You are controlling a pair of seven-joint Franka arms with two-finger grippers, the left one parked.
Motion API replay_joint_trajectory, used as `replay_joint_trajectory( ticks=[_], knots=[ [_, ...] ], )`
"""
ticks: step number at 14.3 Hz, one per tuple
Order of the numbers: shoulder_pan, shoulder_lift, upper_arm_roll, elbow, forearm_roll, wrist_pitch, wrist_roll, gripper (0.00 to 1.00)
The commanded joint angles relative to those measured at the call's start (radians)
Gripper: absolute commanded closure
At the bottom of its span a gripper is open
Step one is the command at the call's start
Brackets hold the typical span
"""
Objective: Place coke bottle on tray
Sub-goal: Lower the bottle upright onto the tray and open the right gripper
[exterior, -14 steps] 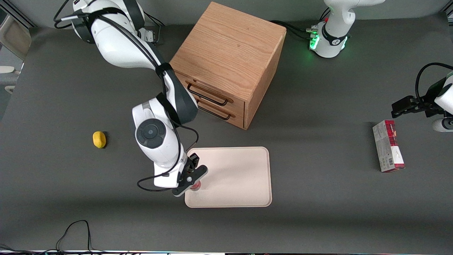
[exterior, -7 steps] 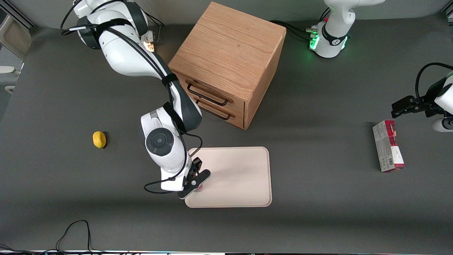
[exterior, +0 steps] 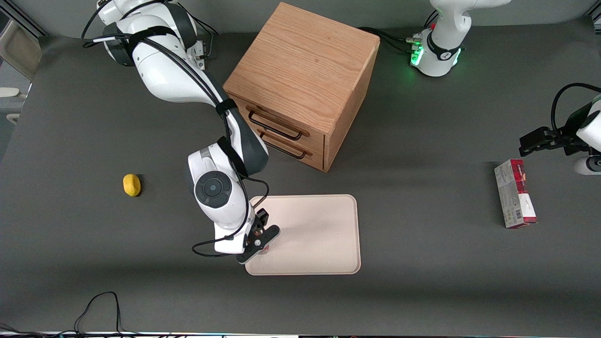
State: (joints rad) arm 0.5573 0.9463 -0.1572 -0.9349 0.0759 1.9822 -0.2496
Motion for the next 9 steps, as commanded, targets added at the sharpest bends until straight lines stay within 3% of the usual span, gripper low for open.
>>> replay_joint_trajectory(
  ticks=[1, 5, 9],
  knots=[
    [-0.003, 0.017, 0.004, 0.036, -0.001, 0.001, 0.029, 0.0],
    [0.004, -0.039, 0.002, 0.036, -0.007, -0.023, 0.049, 0.0],
    [0.003, -0.176, -0.005, 0.034, -0.008, -0.204, 0.064, 0.0]
  ],
)
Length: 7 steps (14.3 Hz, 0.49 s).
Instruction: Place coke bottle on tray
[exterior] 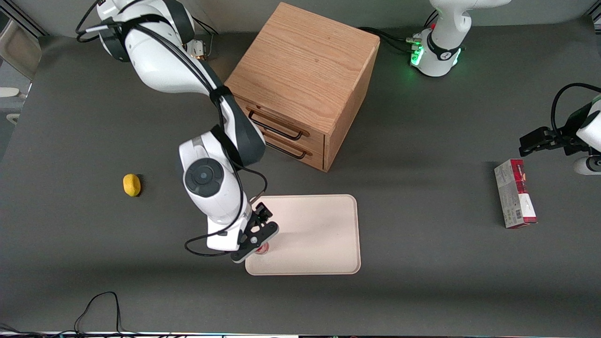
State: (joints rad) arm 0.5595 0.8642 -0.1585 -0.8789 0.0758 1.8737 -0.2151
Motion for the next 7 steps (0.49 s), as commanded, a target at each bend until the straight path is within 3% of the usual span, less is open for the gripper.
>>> replay_joint_trajectory(
  ticks=[1, 4, 7],
  knots=[
    [-0.003, -0.128, -0.009, -0.022, -0.008, -0.146, 0.029, 0.0],
    [-0.004, -0.244, -0.036, -0.044, -0.013, -0.286, 0.066, 0.0],
    [-0.006, -0.403, -0.047, -0.187, -0.011, -0.347, 0.14, 0.0]
  ],
)
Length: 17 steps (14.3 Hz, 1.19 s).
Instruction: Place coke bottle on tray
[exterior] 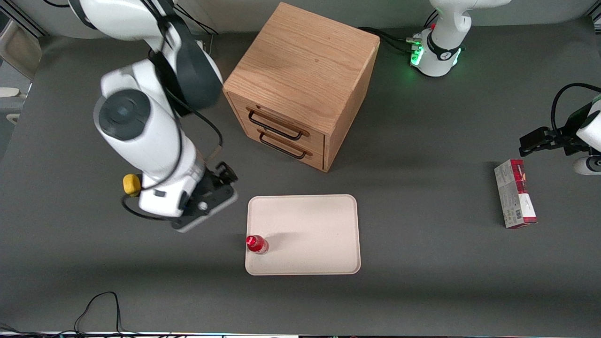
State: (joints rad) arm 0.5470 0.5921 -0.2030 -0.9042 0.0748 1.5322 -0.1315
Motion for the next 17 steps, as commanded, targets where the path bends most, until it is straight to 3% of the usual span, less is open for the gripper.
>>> replay_joint_trajectory(
  ticks=[1, 4, 9, 14, 17],
  knots=[
    [0.007, -0.188, -0.013, -0.226, -0.01, -0.006, 0.062, 0.0],
    [-0.005, -0.334, -0.07, -0.393, -0.009, -0.001, 0.069, 0.0],
    [-0.212, -0.499, -0.055, -0.569, -0.004, 0.046, 0.067, 0.0],
    [-0.435, -0.544, 0.086, -0.613, -0.012, 0.062, 0.069, 0.0],
    [-0.478, -0.546, 0.1, -0.613, -0.021, 0.052, 0.07, 0.0]
  ],
)
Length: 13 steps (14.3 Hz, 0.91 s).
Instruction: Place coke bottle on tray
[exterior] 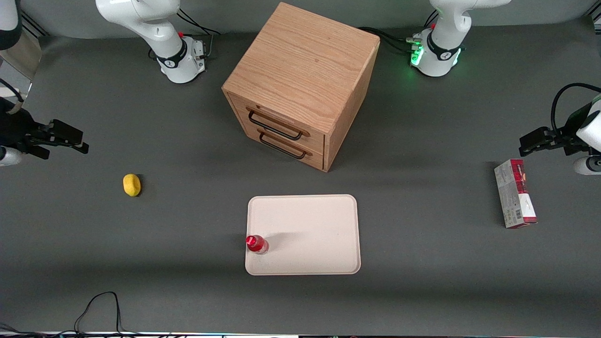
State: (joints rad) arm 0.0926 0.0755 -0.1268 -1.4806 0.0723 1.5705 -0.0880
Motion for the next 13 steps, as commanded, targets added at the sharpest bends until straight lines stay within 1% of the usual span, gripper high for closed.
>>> replay_joint_trajectory(
  ticks=[1, 2, 3, 5, 13],
  knots=[
    [-0.024, -0.028, 0.024, -0.033, -0.052, 0.011, 0.036, 0.0],
    [-0.024, -0.025, 0.024, -0.032, -0.081, 0.011, 0.065, 0.0],
    [-0.022, -0.025, 0.024, -0.03, -0.085, 0.01, 0.08, 0.0],
    [-0.019, -0.025, 0.022, -0.03, -0.085, -0.013, 0.077, 0.0],
    [-0.014, -0.023, 0.018, -0.03, -0.086, -0.017, 0.082, 0.0]
  ],
)
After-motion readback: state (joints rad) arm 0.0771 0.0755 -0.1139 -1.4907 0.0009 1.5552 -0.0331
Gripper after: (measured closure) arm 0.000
